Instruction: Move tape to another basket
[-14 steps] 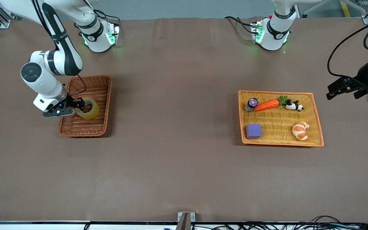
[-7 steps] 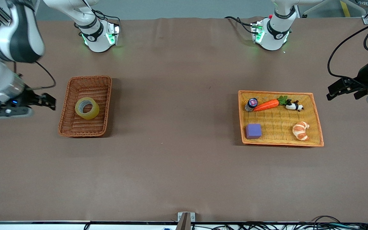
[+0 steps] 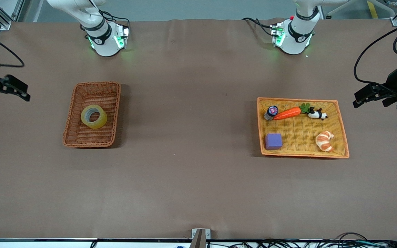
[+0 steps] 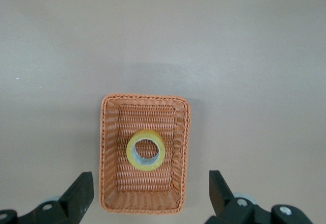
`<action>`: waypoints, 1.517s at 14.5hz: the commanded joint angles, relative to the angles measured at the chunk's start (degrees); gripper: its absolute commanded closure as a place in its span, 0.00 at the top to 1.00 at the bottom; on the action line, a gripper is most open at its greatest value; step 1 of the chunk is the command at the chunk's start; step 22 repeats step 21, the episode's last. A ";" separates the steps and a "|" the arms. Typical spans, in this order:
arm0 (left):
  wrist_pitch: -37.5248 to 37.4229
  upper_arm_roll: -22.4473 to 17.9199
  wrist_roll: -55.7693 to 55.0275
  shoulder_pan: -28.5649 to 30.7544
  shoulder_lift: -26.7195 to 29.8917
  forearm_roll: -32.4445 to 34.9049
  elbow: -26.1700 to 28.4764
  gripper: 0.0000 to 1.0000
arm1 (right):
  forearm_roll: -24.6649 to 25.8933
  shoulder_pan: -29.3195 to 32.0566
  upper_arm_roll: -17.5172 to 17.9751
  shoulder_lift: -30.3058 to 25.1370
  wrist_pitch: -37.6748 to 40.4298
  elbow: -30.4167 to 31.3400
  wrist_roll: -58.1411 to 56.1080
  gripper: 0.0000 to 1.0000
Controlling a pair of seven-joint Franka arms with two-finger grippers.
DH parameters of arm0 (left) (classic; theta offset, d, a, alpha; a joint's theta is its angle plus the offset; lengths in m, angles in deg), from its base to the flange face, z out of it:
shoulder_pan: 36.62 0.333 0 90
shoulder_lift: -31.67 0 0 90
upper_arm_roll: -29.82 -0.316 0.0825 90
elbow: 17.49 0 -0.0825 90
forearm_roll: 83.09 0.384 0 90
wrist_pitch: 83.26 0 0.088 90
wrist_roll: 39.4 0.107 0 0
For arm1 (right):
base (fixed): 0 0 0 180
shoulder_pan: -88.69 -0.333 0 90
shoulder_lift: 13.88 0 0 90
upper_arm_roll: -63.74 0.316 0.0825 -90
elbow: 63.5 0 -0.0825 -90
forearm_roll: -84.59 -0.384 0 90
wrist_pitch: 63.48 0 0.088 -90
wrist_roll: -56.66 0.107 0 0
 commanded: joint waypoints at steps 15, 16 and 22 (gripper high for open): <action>-1.50 -0.01 -0.14 0.40 1.33 1.01 -1.20 1.00 | -3.39 1.18 -0.51 1.49 2.20 -4.79 0.06 1.00; -1.50 -0.09 -0.14 0.49 1.33 1.01 -1.20 1.00 | -3.39 1.27 -0.42 1.41 2.12 -4.88 0.06 1.00; -1.50 -0.27 -0.23 0.40 1.33 0.92 -1.20 1.00 | -3.39 1.10 -0.24 1.40 2.11 -4.88 0.15 1.00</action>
